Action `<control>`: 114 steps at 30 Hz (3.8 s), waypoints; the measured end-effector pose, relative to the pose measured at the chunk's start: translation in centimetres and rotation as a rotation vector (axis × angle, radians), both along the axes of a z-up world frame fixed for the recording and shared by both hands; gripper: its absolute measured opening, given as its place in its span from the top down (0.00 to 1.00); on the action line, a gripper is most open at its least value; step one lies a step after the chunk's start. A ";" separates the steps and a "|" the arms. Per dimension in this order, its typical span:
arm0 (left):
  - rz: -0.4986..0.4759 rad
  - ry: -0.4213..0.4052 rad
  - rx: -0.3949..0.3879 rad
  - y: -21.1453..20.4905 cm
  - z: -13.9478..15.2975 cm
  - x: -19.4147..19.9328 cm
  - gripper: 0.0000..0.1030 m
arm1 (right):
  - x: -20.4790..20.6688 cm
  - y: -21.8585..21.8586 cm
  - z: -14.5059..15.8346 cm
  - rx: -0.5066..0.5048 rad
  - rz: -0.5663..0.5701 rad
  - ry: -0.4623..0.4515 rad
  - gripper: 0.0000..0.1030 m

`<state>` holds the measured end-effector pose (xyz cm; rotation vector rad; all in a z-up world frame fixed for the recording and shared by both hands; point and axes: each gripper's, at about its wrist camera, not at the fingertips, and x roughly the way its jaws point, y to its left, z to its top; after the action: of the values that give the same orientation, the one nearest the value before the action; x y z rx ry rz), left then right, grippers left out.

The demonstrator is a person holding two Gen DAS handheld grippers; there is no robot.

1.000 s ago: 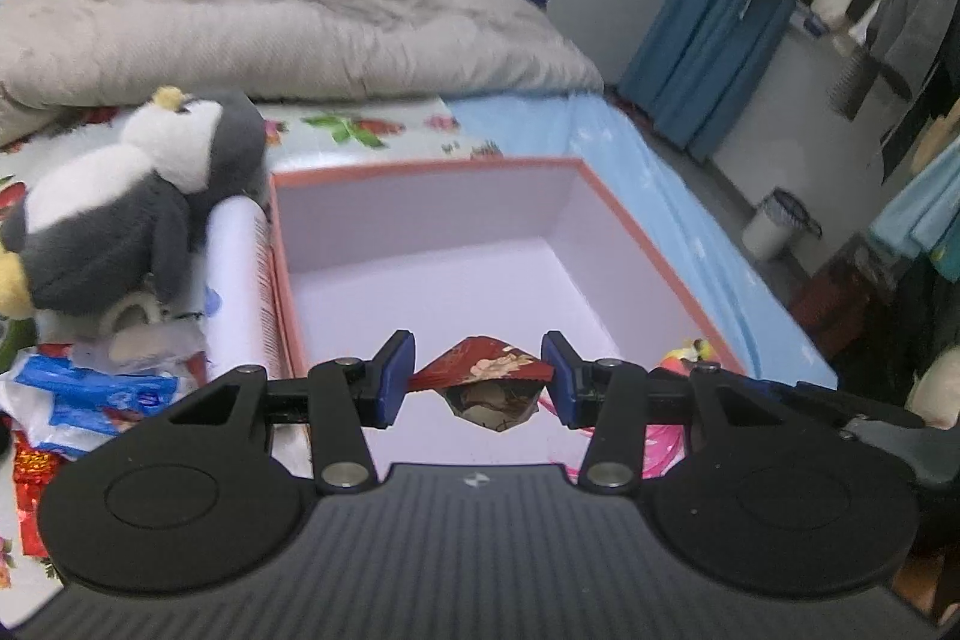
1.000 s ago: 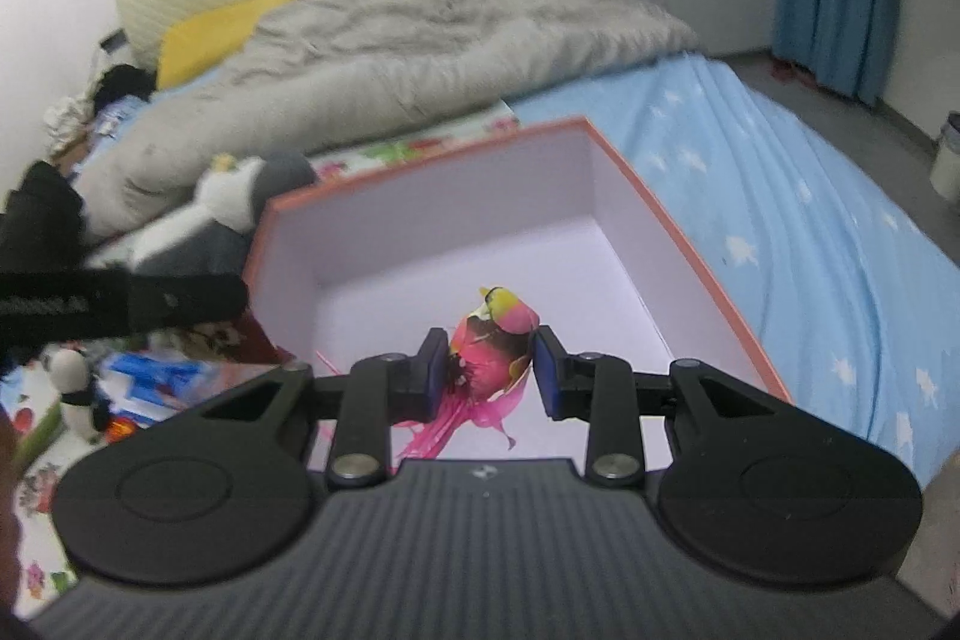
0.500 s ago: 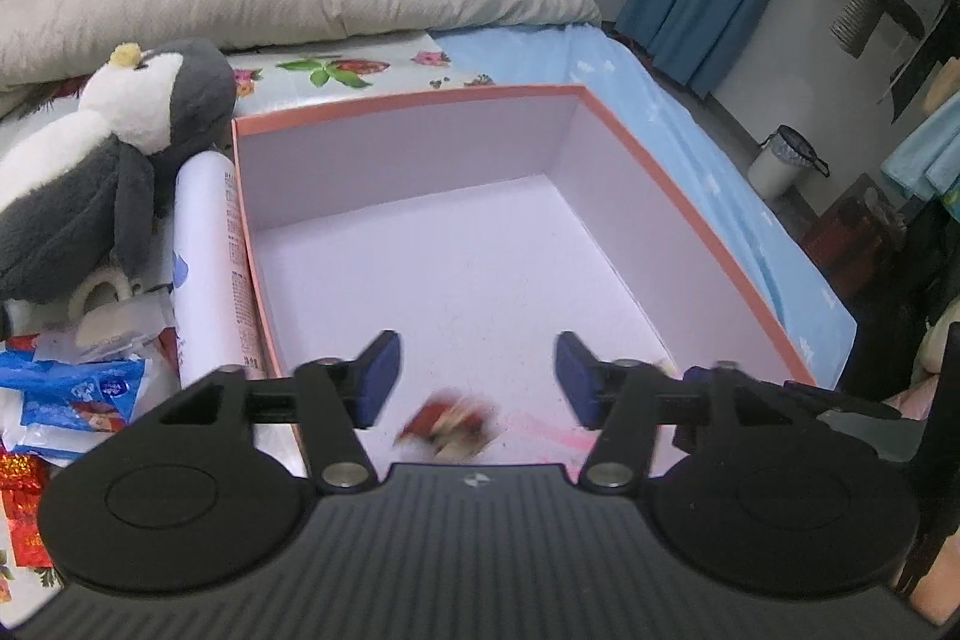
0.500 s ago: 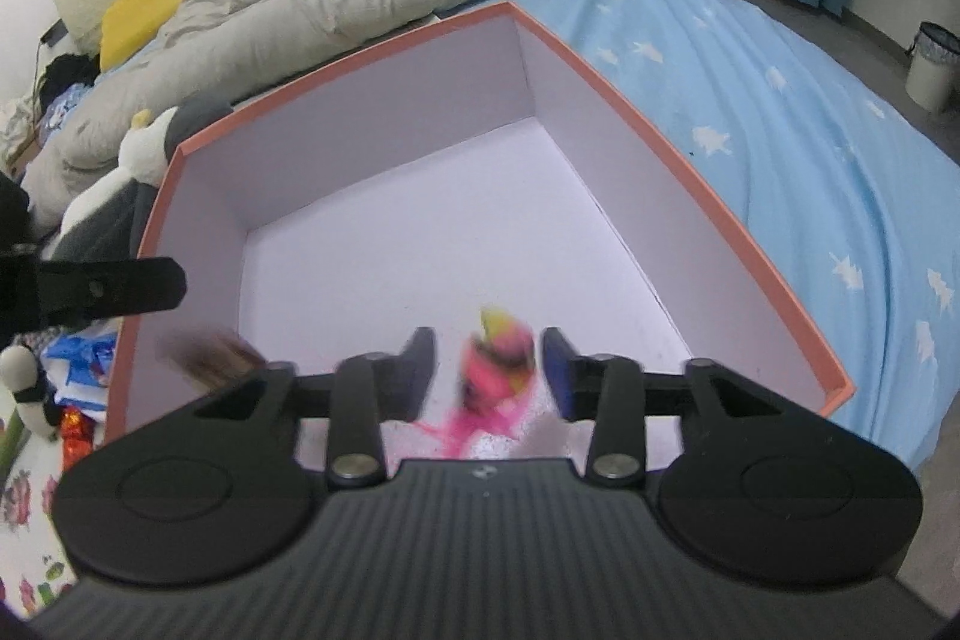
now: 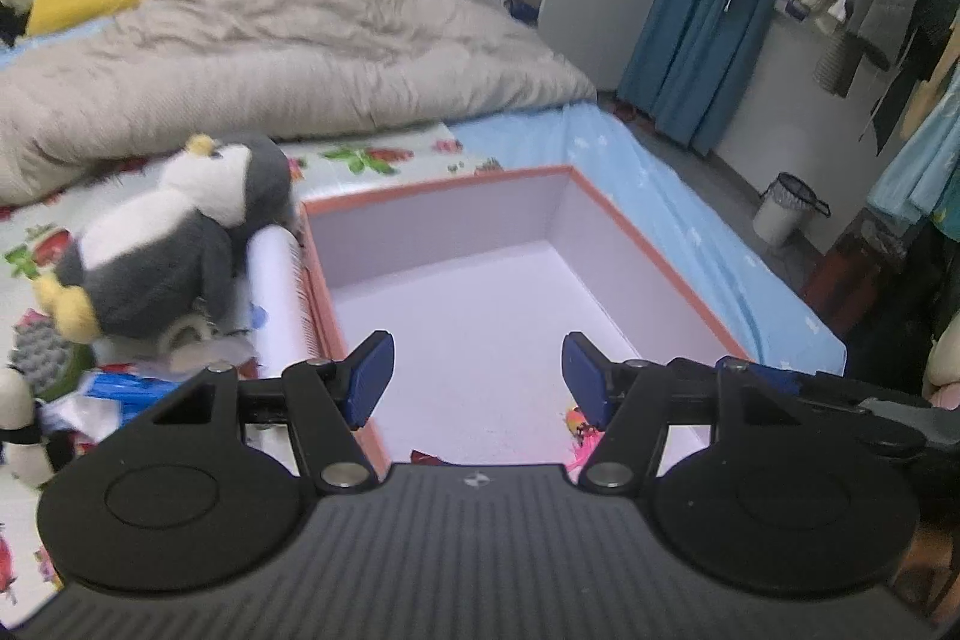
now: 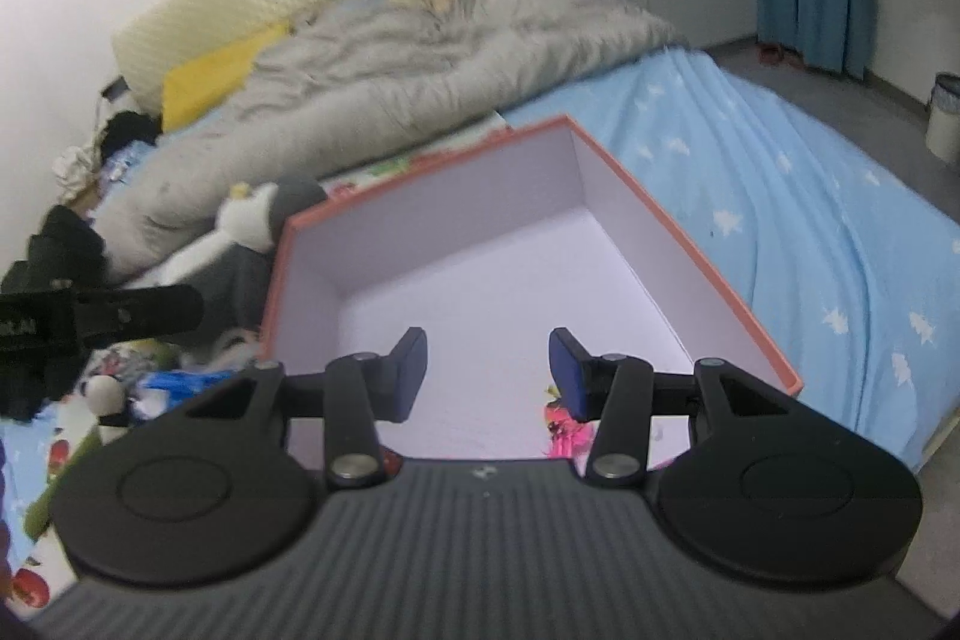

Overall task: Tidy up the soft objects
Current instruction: 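Withdraw both tools from the box back toward the remaining items, then grasp the red tea packet with the left tool while the right tool grasps the clear plastic figure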

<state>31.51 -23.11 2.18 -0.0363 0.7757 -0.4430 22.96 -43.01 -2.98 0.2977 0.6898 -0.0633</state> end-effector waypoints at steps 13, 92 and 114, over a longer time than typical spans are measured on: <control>0.082 -0.095 -0.030 7.2 2.6 -9.6 0.34 | -7.6 5.5 4.0 -0.030 0.077 -0.142 0.53; 0.427 0.077 0.072 24.2 -17.7 -10.5 0.29 | -4.5 21.2 -10.7 -0.109 0.291 -0.059 0.53; 0.388 0.054 0.019 24.7 -21.0 -3.2 0.28 | 4.0 22.9 -14.7 -0.019 0.311 -0.016 0.54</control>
<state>28.35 1.59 -18.86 -0.1781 0.8042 -0.0665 27.00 -20.07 -17.63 0.1695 0.7121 0.2288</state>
